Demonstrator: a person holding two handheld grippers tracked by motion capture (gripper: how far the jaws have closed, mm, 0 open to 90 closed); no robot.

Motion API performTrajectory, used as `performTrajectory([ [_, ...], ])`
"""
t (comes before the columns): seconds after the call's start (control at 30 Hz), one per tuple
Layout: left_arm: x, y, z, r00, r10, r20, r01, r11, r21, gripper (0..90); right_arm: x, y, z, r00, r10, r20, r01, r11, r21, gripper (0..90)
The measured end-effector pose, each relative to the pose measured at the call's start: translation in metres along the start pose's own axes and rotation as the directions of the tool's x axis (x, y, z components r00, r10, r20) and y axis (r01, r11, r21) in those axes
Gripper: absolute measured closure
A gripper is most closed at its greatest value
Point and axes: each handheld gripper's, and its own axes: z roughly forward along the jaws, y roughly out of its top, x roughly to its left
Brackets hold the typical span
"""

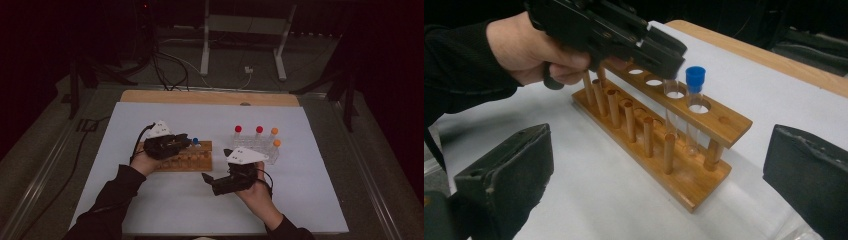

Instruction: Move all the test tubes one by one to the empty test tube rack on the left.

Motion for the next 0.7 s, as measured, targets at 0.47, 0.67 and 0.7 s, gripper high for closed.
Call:
performTrajectory([
  [0.47,-0.016,0.003,-0.044,0.9974,-0.007,0.072,0.014,0.9963,-0.085,24.9,-0.01,0.004,-0.011,0.9994,0.004,0.034,-0.002,0.999,-0.04,0.0],
  [0.67,-0.024,0.0,-0.056,0.9909,0.009,0.134,0.002,0.9966,-0.082,12.4,-0.022,0.007,-0.023,0.9963,-0.003,0.086,0.008,0.998,-0.06,0.0],
  [0.7,-0.025,-0.001,-0.058,0.99,0.01,0.141,0.002,0.9965,-0.083,9.9,-0.024,0.007,-0.025,0.9954,-0.005,0.095,0.011,0.998,-0.064,0.0],
])
